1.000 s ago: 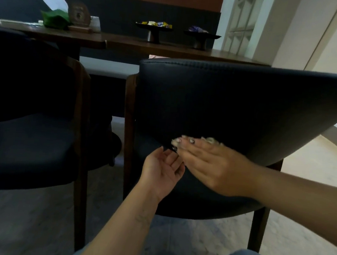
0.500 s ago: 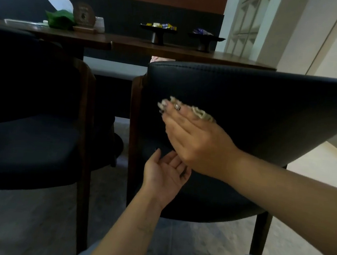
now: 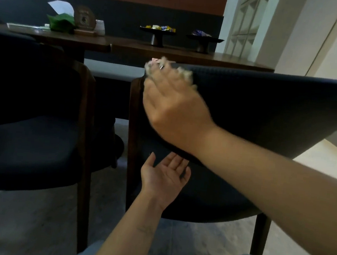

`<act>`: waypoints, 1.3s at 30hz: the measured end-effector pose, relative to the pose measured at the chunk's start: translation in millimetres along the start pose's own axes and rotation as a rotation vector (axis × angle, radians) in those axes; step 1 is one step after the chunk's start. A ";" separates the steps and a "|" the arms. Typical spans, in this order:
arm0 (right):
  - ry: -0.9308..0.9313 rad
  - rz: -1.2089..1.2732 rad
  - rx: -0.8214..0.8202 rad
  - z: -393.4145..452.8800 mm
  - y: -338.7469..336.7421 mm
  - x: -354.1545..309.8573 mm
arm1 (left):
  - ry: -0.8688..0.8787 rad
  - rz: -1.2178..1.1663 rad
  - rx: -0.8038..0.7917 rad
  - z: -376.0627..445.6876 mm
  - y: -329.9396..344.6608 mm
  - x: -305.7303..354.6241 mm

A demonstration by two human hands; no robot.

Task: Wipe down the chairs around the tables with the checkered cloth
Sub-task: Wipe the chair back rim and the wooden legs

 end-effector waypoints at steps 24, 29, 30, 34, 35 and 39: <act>-0.405 0.162 -0.226 -120.3 -5.3 31.6 | -0.024 0.026 -0.088 -0.5 1.5 -8.1; -0.104 0.478 0.109 -104.2 -26.9 89.8 | 0.036 0.066 -0.009 3.3 7.6 -24.3; -0.069 0.442 0.167 -102.8 -29.0 97.3 | 0.025 0.096 -0.039 4.0 13.0 -29.0; -0.054 0.406 0.141 -126.1 -18.2 93.0 | -0.001 0.126 -0.071 4.9 28.8 -43.1; -0.084 0.419 0.092 -137.7 -12.9 87.9 | -0.001 0.116 -0.078 4.5 29.0 -44.1; -0.186 0.467 -0.093 -181.3 -0.2 84.7 | -0.001 0.096 -0.129 0.4 29.9 -44.9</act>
Point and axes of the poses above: each hand's wrist, its own z-axis towards the middle knuckle, its own y-axis out of the palm, x = y × z, the point moved 1 cm from there along z, towards the middle knuckle, and after that the axes turned 13 degrees about y, right-handed, at the moved point
